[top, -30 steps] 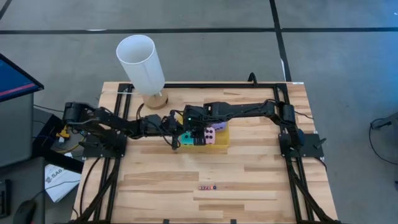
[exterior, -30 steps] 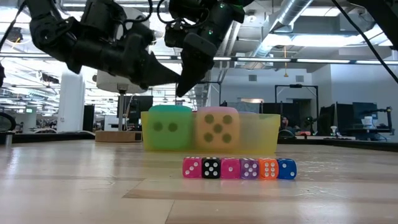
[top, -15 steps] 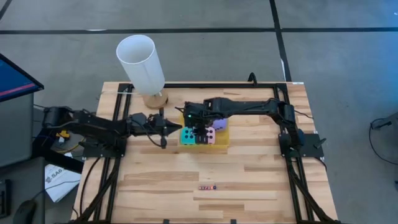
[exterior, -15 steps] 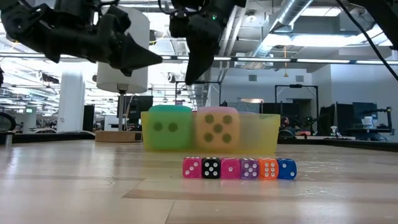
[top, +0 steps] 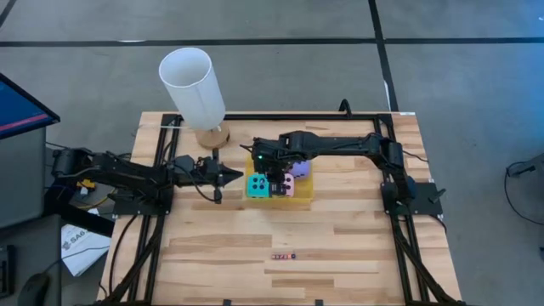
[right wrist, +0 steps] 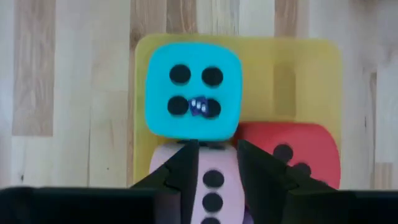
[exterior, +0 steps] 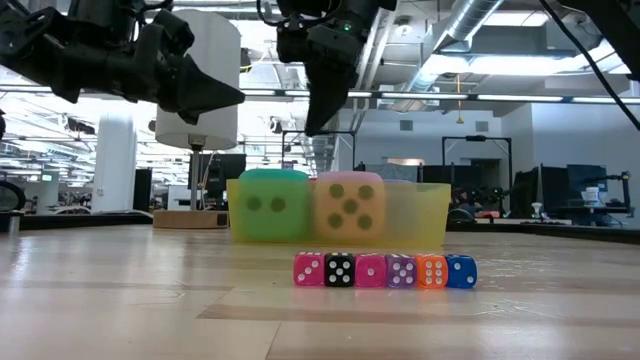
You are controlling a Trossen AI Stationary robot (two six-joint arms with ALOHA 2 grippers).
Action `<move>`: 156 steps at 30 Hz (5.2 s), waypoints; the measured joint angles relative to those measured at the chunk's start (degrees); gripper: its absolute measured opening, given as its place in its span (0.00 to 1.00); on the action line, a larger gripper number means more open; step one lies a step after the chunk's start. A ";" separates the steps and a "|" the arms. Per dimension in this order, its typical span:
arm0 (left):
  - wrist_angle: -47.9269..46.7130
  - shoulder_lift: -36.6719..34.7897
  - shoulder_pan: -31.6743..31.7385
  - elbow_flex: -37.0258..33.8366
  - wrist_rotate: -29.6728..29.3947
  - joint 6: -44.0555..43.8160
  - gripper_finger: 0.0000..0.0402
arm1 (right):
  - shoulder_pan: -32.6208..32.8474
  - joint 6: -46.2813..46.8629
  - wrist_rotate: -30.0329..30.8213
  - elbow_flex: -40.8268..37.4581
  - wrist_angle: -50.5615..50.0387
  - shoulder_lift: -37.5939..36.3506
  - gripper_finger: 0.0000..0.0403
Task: Pick & Place Dice
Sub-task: Put the blue dice into the yellow bin
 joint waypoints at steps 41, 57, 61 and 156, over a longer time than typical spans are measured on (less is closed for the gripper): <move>7.50 -0.37 1.63 0.07 0.22 3.67 0.00 | 0.94 2.76 0.04 -0.02 10.38 -1.09 0.00; 7.52 -0.37 1.63 0.07 -0.07 3.84 0.00 | -1.64 -8.54 0.04 -0.02 14.95 -1.09 0.00; 7.52 -0.37 1.63 0.07 -0.07 3.84 0.00 | -2.88 -8.33 0.04 -0.02 17.56 -1.09 0.00; 3.07 -0.37 1.61 0.07 0.93 5.38 0.00 | 14.25 29.24 -12.28 -15.41 3.72 -9.40 0.00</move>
